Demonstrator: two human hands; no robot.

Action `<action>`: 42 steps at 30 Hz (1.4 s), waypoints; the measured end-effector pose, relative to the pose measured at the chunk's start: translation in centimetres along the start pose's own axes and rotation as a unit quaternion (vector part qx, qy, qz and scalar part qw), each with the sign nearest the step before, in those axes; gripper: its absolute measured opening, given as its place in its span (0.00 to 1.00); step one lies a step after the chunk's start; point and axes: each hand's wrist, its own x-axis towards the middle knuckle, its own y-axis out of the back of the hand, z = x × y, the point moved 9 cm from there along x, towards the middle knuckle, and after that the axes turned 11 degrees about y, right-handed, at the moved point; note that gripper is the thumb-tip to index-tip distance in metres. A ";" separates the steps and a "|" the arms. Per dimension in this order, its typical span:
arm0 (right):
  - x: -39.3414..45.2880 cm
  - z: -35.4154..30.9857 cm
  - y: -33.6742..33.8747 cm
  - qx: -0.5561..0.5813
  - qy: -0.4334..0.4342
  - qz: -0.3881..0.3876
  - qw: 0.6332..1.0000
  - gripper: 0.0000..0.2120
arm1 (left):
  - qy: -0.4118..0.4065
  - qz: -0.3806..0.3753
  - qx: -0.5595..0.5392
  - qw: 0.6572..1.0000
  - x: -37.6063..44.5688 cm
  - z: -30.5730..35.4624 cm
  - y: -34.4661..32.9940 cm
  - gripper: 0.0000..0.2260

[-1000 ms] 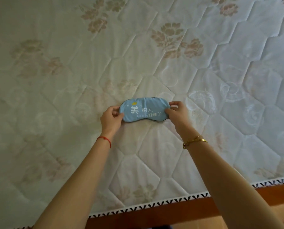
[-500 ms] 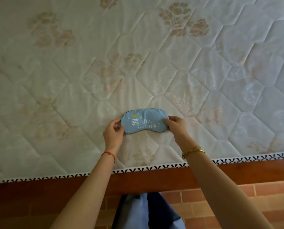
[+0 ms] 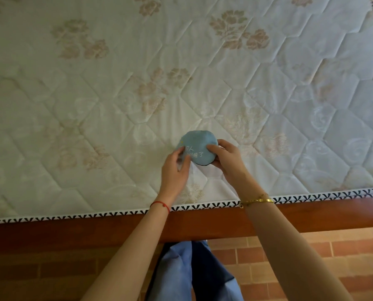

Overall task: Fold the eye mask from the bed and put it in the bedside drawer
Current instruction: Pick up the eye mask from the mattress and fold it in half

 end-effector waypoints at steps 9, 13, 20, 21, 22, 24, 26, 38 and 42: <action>-1.6 1.5 -4.9 -0.070 0.041 -0.054 0.995 0.05 | 0.197 -0.110 -0.242 0.943 0.3 -4.6 -0.9 0.19; -1.5 4.6 -7.5 -0.104 0.036 -0.083 0.990 0.10 | 0.245 -0.101 -0.212 0.941 1.1 -7.4 0.5 0.22; -2.1 7.5 -9.8 -0.153 0.014 -0.122 0.981 0.19 | 0.249 -0.026 -0.224 0.942 1.9 -8.8 4.3 0.19; -2.1 7.7 -9.7 -0.160 0.012 -0.122 0.979 0.20 | 0.251 -0.023 -0.225 0.941 1.9 -9.1 4.6 0.19; -2.0 8.0 -9.7 -0.164 0.007 -0.122 0.979 0.20 | 0.252 -0.018 -0.227 0.941 1.9 -9.3 4.8 0.19; -1.9 8.5 -9.7 -0.160 -0.007 -0.126 0.979 0.21 | 0.253 -0.005 -0.238 0.938 1.9 -9.6 5.3 0.18; -1.7 9.0 -9.7 -0.146 -0.024 -0.128 0.981 0.21 | 0.257 0.004 -0.248 0.934 1.9 -9.9 5.6 0.17; -1.0 7.1 -5.1 -0.095 0.038 -0.006 0.995 0.17 | 0.181 -0.061 -0.214 0.958 0.6 -6.2 1.2 0.22; -0.8 5.8 -2.4 -0.202 0.095 0.046 0.974 0.07 | 0.159 -0.072 -0.154 0.973 0.4 -5.1 -0.4 0.15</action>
